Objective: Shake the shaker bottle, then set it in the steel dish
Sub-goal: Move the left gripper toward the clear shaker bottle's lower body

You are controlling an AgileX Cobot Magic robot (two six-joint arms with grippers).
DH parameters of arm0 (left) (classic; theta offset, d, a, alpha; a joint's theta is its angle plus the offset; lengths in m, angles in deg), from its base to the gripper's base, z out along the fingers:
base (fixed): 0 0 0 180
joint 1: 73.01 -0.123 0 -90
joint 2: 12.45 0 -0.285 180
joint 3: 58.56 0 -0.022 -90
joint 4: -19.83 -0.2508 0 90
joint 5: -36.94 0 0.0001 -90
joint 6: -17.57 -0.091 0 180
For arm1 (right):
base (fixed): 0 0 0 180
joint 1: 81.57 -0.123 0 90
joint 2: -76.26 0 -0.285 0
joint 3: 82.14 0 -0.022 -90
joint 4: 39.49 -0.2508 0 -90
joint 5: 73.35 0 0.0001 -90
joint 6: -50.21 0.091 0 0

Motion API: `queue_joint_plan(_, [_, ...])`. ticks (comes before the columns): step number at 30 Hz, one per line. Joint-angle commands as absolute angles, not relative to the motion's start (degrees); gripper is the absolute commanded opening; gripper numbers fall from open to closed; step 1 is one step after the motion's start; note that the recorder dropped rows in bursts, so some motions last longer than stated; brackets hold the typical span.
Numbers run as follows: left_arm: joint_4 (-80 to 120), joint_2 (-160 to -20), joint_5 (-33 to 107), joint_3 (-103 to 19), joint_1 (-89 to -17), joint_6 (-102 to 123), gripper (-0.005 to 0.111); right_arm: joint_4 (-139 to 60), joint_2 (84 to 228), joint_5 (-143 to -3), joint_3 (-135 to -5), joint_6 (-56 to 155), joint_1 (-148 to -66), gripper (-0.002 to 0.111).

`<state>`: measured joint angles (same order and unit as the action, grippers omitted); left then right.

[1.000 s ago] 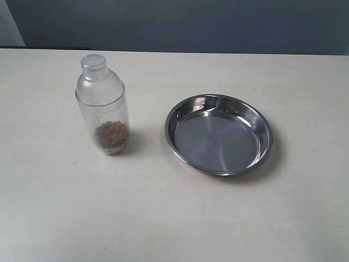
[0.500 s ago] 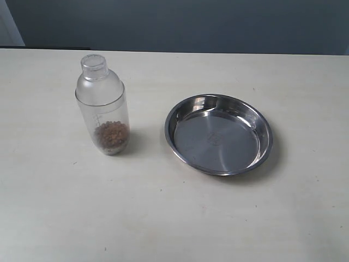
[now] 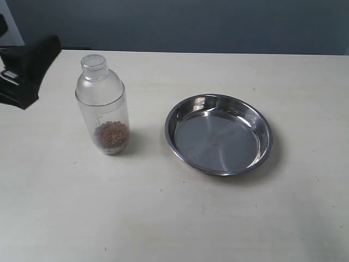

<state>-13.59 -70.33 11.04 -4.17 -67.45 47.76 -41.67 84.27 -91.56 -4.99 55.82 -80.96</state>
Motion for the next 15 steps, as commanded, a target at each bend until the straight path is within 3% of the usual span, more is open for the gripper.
queue_joint_plan(1, [-17.75, -74.35, 9.48, -3.12, -67.13, 53.6, 0.084, -41.56, 84.05, -91.05, -4.93, 55.46, -81.03, -0.001])
queue_joint_plan(15, [-13.05, -83.52, 2.14, 6.49, -67.13, 52.04, 0.084, -41.56, 84.05, -91.05, -4.93, 55.46, -81.03, -0.001])
